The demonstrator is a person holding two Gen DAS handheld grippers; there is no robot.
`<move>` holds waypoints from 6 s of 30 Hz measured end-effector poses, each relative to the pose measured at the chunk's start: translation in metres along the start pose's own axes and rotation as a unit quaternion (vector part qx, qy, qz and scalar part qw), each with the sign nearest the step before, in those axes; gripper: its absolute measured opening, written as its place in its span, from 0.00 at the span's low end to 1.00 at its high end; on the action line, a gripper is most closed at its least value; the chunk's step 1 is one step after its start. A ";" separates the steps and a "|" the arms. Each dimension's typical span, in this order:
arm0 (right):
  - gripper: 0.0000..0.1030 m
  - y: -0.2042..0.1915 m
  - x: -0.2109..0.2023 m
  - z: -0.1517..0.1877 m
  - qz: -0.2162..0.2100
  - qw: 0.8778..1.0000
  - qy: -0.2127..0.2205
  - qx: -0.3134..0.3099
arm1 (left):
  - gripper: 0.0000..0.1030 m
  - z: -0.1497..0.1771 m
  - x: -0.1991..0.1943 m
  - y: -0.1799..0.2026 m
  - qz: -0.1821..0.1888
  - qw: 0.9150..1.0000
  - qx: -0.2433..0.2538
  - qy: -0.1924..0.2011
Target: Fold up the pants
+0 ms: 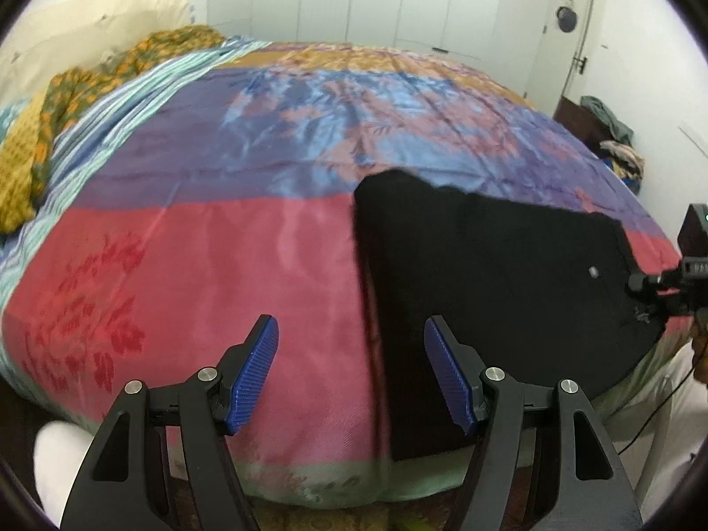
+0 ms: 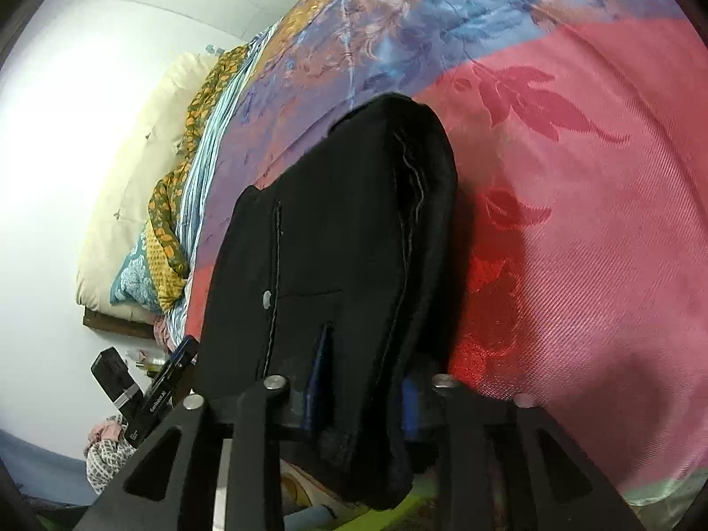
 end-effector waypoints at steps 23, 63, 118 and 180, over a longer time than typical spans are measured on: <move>0.66 -0.128 -0.010 -0.012 0.090 0.956 0.080 -0.268 | 0.72 0.003 0.026 0.066 -0.011 0.992 0.092 -0.083; 0.73 -0.078 0.005 0.084 0.067 0.964 0.066 -0.250 | 0.94 0.027 0.053 0.054 -0.014 0.991 0.044 -0.124; 0.95 -0.098 0.045 0.112 0.178 0.907 0.036 -0.379 | 0.99 0.036 0.067 0.051 -0.020 0.989 0.052 -0.134; 0.41 -0.027 0.038 0.008 -0.075 0.990 -0.082 -0.088 | 0.31 -0.017 0.058 0.015 0.219 0.948 -0.104 -0.206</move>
Point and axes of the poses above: each gripper's, at about its wrist camera, not at the fingertips, and x roughly the way its jaws point, y to its right, z to its underside, the point moved 4 cm from there along x, roughly the way its jaws point, and after that the axes turned 8 degrees about y, right-handed, at the moved point
